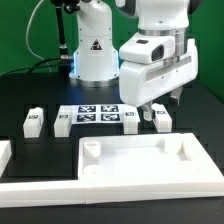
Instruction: Assemble desk
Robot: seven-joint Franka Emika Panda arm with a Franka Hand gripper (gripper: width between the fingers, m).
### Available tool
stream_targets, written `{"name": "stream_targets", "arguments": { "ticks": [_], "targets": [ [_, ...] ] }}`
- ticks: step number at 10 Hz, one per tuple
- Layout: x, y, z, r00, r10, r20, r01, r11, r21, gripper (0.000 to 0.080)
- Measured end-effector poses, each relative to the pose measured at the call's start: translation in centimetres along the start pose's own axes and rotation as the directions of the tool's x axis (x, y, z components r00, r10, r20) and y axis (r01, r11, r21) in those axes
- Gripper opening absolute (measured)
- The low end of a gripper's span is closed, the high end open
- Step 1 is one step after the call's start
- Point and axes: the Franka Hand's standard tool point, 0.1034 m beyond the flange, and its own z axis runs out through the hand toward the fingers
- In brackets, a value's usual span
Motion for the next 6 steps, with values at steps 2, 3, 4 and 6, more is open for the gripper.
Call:
{"name": "stream_targets", "arguments": {
  "ticks": [2, 3, 4, 6],
  "targets": [
    [-0.3, -1.4, 0.4, 0.966, 0.257, 0.017, -0.257, 0.966, 0.002, 0.0648],
    [-0.5, -2.3, 0.7, 0.923, 0.383, 0.035, -0.384, 0.923, 0.006, 0.0648],
    [-0.5, -2.9, 1.0, 0.865, 0.499, 0.049, -0.5, 0.866, 0.008, 0.0648],
    [-0.6, -3.1, 1.4, 0.806, 0.588, 0.061, -0.591, 0.807, 0.024, 0.0648]
  ]
}}
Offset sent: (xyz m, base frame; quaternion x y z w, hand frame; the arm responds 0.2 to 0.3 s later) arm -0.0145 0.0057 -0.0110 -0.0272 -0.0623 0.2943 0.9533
